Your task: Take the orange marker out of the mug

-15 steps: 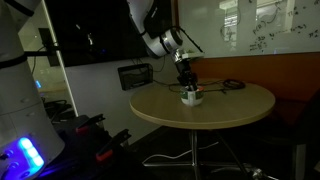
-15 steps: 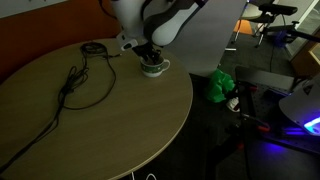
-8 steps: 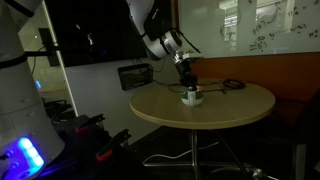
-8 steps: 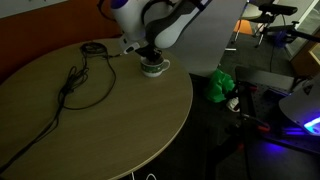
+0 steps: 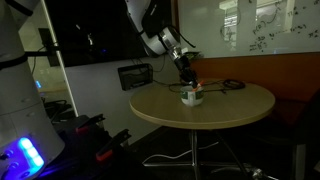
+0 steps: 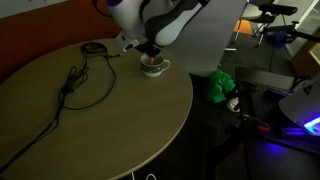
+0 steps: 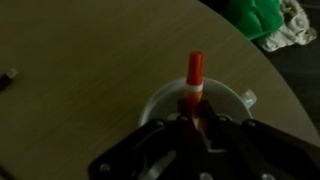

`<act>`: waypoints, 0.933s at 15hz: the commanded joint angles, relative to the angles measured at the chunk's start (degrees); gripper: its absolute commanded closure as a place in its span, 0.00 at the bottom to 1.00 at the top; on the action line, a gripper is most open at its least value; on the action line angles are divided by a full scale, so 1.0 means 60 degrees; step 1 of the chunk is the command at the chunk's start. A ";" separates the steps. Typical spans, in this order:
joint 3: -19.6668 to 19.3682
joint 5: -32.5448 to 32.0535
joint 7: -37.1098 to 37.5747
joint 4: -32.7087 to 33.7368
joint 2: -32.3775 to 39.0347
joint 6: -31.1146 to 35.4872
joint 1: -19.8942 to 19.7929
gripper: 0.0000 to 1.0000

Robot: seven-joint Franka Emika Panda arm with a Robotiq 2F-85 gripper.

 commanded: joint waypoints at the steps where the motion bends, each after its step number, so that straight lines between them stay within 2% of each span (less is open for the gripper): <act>1: -0.0070 -0.0446 0.0126 -0.0424 -0.0879 -0.0887 0.0267 0.96; 3: -0.0099 -0.0852 0.0359 -0.0615 -0.1388 -0.1366 0.0405 0.96; 6: 0.0293 -0.0565 0.0096 -0.0972 -0.2116 -0.1816 0.0229 0.96; 9: 0.0919 0.1371 -0.0349 -0.1322 -0.2358 -0.1897 -0.0111 0.96; 10: 0.1002 0.1960 -0.0068 -0.1430 -0.2326 -0.2034 -0.0067 0.96; 14: 0.1485 0.3970 0.0821 -0.2145 -0.2312 -0.1313 -0.0080 0.96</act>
